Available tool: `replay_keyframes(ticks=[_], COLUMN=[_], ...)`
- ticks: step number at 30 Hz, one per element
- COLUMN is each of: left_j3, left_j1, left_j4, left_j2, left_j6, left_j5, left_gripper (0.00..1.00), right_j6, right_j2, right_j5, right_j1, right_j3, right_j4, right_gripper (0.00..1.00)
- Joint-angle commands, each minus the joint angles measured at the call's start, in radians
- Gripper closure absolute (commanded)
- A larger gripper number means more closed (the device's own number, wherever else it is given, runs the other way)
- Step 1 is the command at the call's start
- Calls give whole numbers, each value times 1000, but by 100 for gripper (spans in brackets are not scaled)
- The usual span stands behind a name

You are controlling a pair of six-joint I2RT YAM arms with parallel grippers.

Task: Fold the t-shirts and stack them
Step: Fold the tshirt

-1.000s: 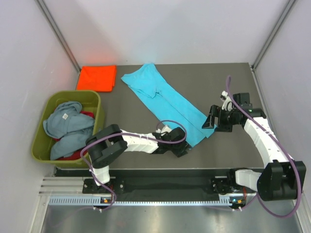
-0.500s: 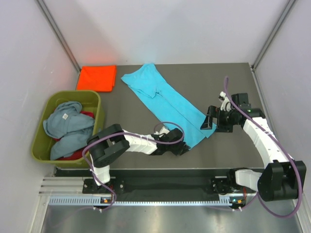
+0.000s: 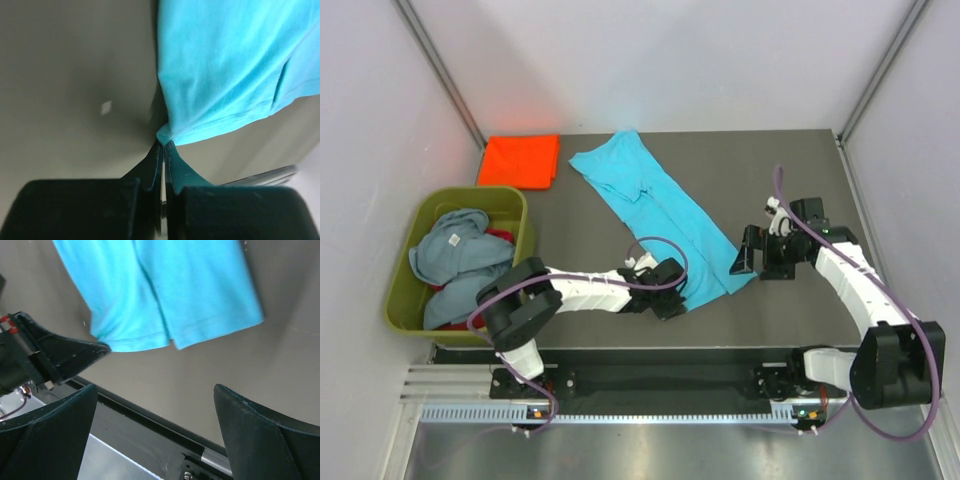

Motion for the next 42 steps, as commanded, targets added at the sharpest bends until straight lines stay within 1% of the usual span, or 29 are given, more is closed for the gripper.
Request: replay_keyframes(ticks=[1, 6, 7, 8, 10, 11, 12, 13, 14, 15, 16, 17, 19, 22, 26, 29, 31, 32, 33, 34, 35, 36, 39, 41, 42], left_j3=[-50, -182, -212, -231, -290, -310, -332, -352, -390, -409, -426, -455, -487, -501, -498, -499, -496, -493, -489, -475, -467, -460, -429, -404, -386], left_j1=[-1, -3, -3, -3, -6, -9, -9, -9, -7, -9, -9, -9, -7, -9, -9, -9, -9, -9, -9, -9, -9, -9, -7, -9, -9], left_j4=[-202, -318, -349, -399, -440, -470, -490, -509, -524, -533, -530, -523, -518, -552, -570, -566, -569, -578, -592, -605, -637, -650, -700, -728, -748], left_j2=[-84, -273, -303, -369, -443, -524, -567, -610, -698, -743, -785, -857, -931, -969, -959, -939, -933, -932, -934, -939, -945, -948, -963, -971, -978], left_j6=[128, 152, 152, 149, 135, 126, 102, 86, 73, 56, 53, 53, 43, 37, 59, 63, 66, 72, 74, 77, 82, 86, 105, 115, 121], left_j5=[-16, -32, -37, -40, -42, -42, -43, -58, -63, -65, -65, -66, -60, -51, -39, -26, -29, -31, -37, -51, -59, -65, -83, -88, -88], left_gripper=[100, 100, 100, 100, 100, 100, 100, 100, 100, 100, 100, 100, 99, 96, 96, 92, 85, 78, 75, 70, 65, 62, 57, 57, 57], right_j6=[-19, -19, -10, -2, 42, 59, 79, 122, 140, 159, 194, 212, 268, 300, 321, 351, 363, 372, 386, 389, 394, 403, 423, 429, 438], right_j2=[33, 68, 70, 76, 88, 93, 102, 110, 117, 136, 146, 156, 182, 199, 193, 206, 208, 211, 219, 223, 226, 223, 208, 209, 215], right_j5=[-33, -54, -56, -60, -74, -83, -89, -91, -94, -108, -112, -118, -148, -148, -142, -146, -143, -149, -151, -151, -136, -128, -105, -102, -100], right_j1=[24, 86, 103, 134, 165, 198, 220, 243, 290, 310, 330, 361, 393, 444, 476, 507, 513, 521, 527, 533, 544, 547, 551, 556, 556], right_j3=[-10, -45, -56, -65, -102, -114, -138, -149, -160, -181, -192, -203, -237, -257, -301, -324, -335, -346, -347, -349, -352, -355, -373, -378, -381], right_j4=[70, 107, 129, 141, 188, 207, 227, 266, 290, 311, 354, 380, 453, 494, 529, 569, 598, 609, 618, 627, 627, 627, 643, 647, 658], right_gripper=[0, 0, 3, 5, 10, 12, 15, 24, 28, 32, 39, 41, 44, 47, 48, 50, 52, 54, 55, 58, 59, 61, 66, 72, 78])
